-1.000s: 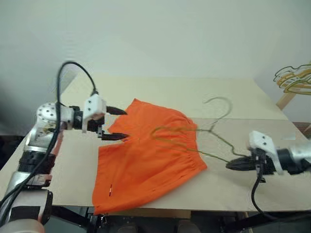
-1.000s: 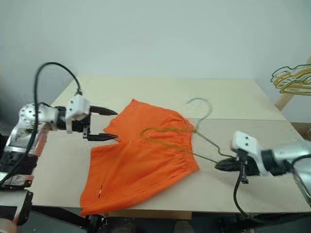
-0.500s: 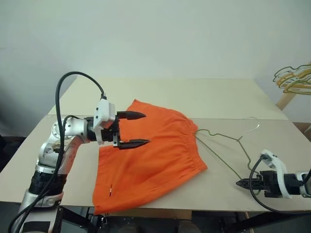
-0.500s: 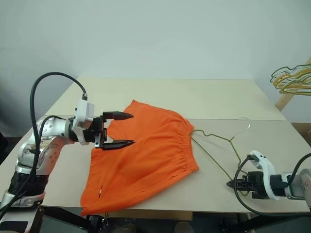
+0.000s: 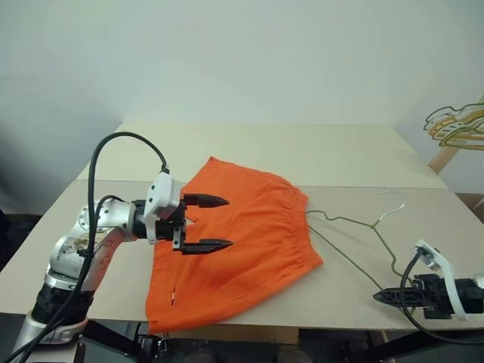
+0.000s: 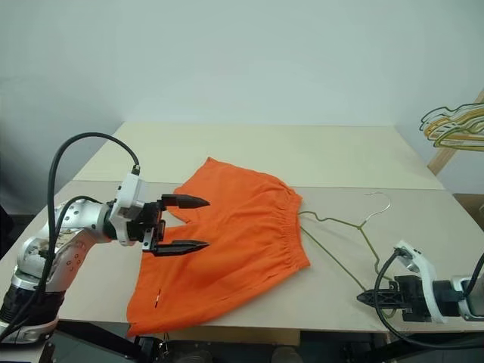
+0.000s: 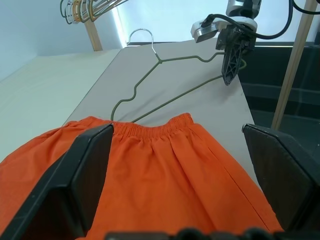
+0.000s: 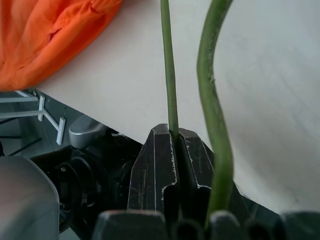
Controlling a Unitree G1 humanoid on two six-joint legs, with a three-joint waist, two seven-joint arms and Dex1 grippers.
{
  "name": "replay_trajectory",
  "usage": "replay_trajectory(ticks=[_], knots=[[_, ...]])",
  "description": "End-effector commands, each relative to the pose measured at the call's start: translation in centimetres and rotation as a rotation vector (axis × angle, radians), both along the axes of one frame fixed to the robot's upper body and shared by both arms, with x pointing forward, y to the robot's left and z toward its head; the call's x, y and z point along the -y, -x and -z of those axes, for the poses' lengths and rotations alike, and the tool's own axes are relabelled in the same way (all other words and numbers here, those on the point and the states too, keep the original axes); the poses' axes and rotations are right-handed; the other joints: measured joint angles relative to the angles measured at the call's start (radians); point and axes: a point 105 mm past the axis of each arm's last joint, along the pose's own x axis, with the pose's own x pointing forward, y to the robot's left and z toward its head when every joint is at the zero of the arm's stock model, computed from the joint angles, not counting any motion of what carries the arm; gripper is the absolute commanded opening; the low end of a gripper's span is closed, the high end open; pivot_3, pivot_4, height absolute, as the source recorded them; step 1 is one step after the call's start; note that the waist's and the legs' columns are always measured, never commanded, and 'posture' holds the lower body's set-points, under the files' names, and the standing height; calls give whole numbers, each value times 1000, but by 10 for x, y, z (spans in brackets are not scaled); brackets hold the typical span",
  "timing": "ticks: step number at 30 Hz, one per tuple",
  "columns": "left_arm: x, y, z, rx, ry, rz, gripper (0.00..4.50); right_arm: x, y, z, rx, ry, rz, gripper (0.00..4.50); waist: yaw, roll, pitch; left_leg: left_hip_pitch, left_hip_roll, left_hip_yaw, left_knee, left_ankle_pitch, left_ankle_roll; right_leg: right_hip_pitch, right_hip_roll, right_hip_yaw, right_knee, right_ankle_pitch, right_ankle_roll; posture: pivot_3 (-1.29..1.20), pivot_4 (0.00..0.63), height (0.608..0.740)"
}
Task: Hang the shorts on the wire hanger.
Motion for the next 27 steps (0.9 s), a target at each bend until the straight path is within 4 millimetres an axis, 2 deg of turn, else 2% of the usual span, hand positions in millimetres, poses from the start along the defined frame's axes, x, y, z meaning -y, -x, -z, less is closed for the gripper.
replay_trajectory(ticks=[1,10,14,27], knots=[[1,4,-8,35,5,15,4471,2,-7,-9,45,5,-16,0,1,0,0,0,0,0,0,0,0,0,0,0,0,0,0,-70,0,740],[-1,6,-7,34,-9,13,4471,7,-12,-4,44,37,13,0,4,0,0,0,0,0,0,0,0,0,0,0,0,0,0,-58,0,740],[-1,9,-7,29,-11,18,4471,17,-15,0,36,78,71,0,6,0,0,0,0,0,0,0,0,0,0,0,0,0,0,-59,0,740],[0,8,-7,24,-12,22,4471,6,0,-14,52,7,11,0,15,0,0,-1,0,0,0,0,0,0,0,0,-1,0,0,-69,0,740]])
